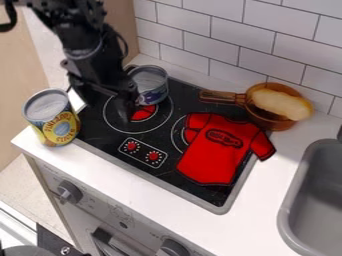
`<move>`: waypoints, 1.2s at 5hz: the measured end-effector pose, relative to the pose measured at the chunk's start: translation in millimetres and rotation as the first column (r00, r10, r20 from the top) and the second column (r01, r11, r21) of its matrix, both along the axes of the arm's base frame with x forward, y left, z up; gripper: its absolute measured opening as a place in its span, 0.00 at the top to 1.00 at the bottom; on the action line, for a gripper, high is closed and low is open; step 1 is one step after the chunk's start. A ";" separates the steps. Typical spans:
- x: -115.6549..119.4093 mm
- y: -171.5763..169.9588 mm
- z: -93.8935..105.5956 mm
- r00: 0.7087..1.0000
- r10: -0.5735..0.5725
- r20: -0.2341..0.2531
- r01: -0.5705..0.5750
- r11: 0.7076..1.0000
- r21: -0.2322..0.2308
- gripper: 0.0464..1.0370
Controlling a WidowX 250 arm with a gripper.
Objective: Move the yellow can to the middle of two burners
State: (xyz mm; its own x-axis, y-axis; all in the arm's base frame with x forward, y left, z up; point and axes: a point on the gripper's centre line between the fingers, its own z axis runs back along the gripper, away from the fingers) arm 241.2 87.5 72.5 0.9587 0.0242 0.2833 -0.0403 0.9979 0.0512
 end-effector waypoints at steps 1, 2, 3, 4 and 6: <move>-1.9 15.4 16.5 0.972 -0.220 -0.087 0.227 0.969 0.092 0.04; -13.1 49.4 28.5 0.884 -0.446 -0.140 0.464 0.875 0.138 0.04; -17.8 89.4 36.8 0.735 -0.650 -0.190 0.674 0.730 0.109 0.04; -19.7 124.5 30.2 0.536 -0.812 -0.232 0.842 0.535 0.074 0.04; -25.0 166.9 11.9 0.197 -0.920 -0.340 0.975 0.148 0.164 0.04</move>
State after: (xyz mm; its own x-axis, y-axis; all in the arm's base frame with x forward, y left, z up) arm 216.2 254.4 84.5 0.1840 -0.9811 -0.0596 0.9602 0.1665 0.2244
